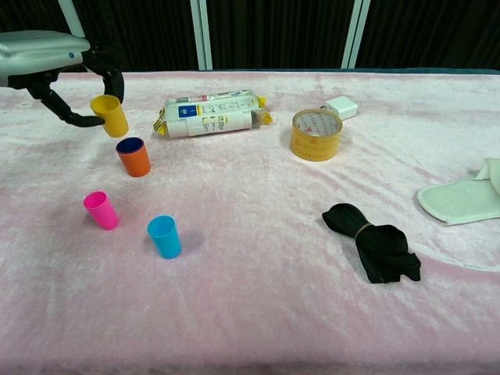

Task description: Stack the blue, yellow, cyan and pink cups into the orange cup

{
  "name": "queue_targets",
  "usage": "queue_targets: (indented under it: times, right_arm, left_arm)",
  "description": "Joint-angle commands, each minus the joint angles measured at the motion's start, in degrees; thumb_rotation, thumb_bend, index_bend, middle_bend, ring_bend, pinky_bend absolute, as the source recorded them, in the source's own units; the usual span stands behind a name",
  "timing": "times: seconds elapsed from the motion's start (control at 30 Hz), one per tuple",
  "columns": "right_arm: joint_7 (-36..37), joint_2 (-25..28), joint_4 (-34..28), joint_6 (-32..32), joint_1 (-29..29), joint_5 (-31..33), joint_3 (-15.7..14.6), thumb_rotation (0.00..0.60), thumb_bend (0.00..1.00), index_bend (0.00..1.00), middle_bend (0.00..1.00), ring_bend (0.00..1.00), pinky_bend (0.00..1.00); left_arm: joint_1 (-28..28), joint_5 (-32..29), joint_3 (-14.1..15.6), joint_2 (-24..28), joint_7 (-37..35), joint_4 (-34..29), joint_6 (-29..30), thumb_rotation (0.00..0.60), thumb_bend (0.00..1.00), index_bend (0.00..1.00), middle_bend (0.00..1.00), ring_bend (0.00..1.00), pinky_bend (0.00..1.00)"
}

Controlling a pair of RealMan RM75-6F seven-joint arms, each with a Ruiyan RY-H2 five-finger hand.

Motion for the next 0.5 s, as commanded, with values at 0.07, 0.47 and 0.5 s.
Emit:
queue_targets:
  times: [0.07, 0.47, 0.5]
  right_arm:
    - [-0.1, 0.0, 0.0, 0.0, 0.0, -0.1, -0.1, 0.6, 0.3, 0.17, 0.1, 0.18, 0.24]
    - [0.0, 0.1, 0.0, -0.1, 0.0, 0.1, 0.0, 0.6, 0.3, 0.17, 0.1, 0.18, 0.24]
    - [0.0, 0.1, 0.0, -0.1, 0.0, 0.1, 0.0, 0.6, 0.3, 0.17, 0.1, 0.18, 0.24]
  left_arm:
    - [-0.5, 0.2, 0.2, -2.0, -2.2, 2.8, -1.1, 0.6, 0.37, 0.48, 0.51, 0.02, 0.0]
    - [-1.7, 1.2, 0.3, -5.8, -5.9, 8.1, -2.1, 0.6, 0.36, 0.46, 0.5, 0.02, 0.0]
    - [-1.8, 1.4, 0.3, -5.9, -6.0, 8.3, -2.2, 0.6, 0.36, 0.46, 0.5, 0.02, 0.0]
